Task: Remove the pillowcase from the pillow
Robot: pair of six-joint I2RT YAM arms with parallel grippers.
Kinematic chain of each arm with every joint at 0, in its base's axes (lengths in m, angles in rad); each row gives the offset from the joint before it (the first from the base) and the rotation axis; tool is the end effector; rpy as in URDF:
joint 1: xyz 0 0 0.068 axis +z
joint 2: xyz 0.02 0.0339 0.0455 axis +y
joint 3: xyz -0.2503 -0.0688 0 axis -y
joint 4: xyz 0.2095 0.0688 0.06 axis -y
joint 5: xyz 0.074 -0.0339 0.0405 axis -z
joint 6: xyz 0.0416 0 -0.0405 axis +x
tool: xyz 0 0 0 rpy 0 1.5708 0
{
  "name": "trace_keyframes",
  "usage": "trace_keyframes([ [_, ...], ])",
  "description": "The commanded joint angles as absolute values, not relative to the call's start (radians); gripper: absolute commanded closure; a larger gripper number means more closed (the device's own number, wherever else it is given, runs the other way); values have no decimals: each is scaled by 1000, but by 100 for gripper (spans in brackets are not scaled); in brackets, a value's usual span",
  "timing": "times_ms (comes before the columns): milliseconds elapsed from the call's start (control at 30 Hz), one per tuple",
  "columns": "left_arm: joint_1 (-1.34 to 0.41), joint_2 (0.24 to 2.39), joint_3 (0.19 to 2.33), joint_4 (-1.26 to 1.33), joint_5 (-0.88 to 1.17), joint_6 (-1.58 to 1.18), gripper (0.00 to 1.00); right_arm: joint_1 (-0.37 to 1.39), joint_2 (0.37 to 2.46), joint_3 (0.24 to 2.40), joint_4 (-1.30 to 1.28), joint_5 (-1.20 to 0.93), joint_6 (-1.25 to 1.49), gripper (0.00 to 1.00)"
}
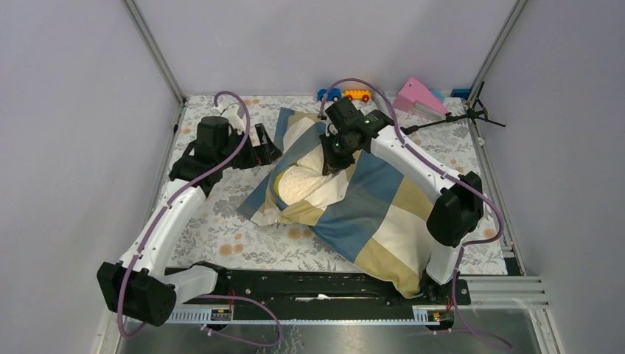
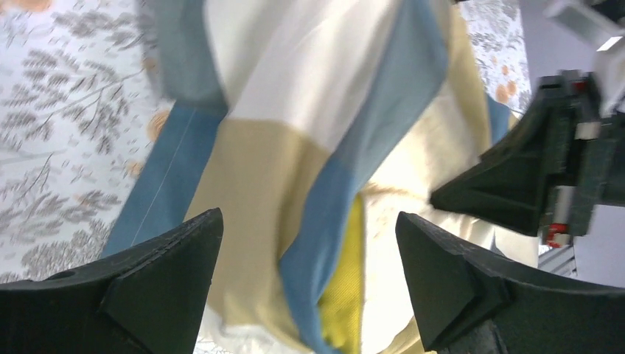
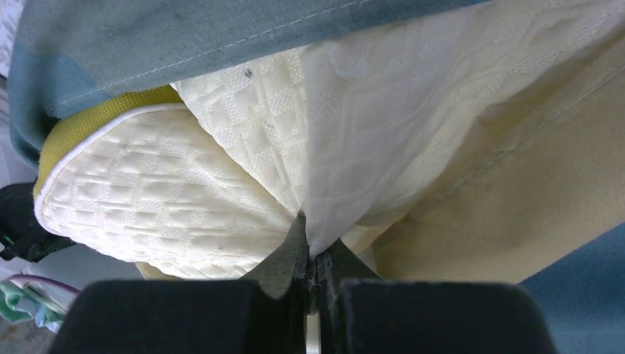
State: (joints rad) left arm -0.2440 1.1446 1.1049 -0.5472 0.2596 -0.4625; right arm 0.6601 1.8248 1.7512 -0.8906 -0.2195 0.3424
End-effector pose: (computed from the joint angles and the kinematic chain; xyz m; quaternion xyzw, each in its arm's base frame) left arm 0.2141 -0.0643 0.3298 -0.0345 0.8755 -0.2691 0.4000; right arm 0.2801 0.2289 0.3060 -0.1824 0.9315 0.2343 0.2101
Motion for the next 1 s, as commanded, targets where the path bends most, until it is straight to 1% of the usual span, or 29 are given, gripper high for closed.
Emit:
trace_keyframes([
  [0,-299,1166,1186,-446,249,-382,7,702,1810,1794,-892,-282,313,100],
  [133,-359,1204,1214,-444,237,-321,9,705,1781,1746,-824,-329,360,100],
  [267,-400,1227,1156,-364,231,-285,10,710,1751,1695,-767,-364,387,100],
  [400,-399,1307,1161,-356,212,-319,20,726,1726,1664,-749,-390,387,100],
  [433,-399,1335,1173,-372,206,-327,23,728,1720,1654,-744,-393,387,100],
  [467,-397,1362,1187,-388,201,-333,32,728,1714,1643,-737,-395,391,100],
  [500,-396,1387,1201,-408,192,-337,43,728,1709,1635,-730,-395,396,100],
  [533,-395,1410,1215,-427,179,-343,51,728,1703,1628,-725,-397,399,100],
  [567,-390,1430,1222,-441,169,-349,56,728,1697,1622,-720,-400,402,100],
  [667,-354,1474,1222,-454,190,-381,63,728,1672,1595,-704,-410,419,100],
  [700,-338,1482,1217,-442,221,-390,68,727,1663,1586,-701,-412,421,100],
  [767,-308,1492,1209,-418,260,-403,87,728,1644,1563,-702,-408,427,100],
  [800,-295,1494,1209,-414,250,-419,99,728,1634,1549,-701,-409,428,100],
  [967,-127,1501,1182,-385,240,-523,100,728,1564,1470,-733,-473,377,100],
])
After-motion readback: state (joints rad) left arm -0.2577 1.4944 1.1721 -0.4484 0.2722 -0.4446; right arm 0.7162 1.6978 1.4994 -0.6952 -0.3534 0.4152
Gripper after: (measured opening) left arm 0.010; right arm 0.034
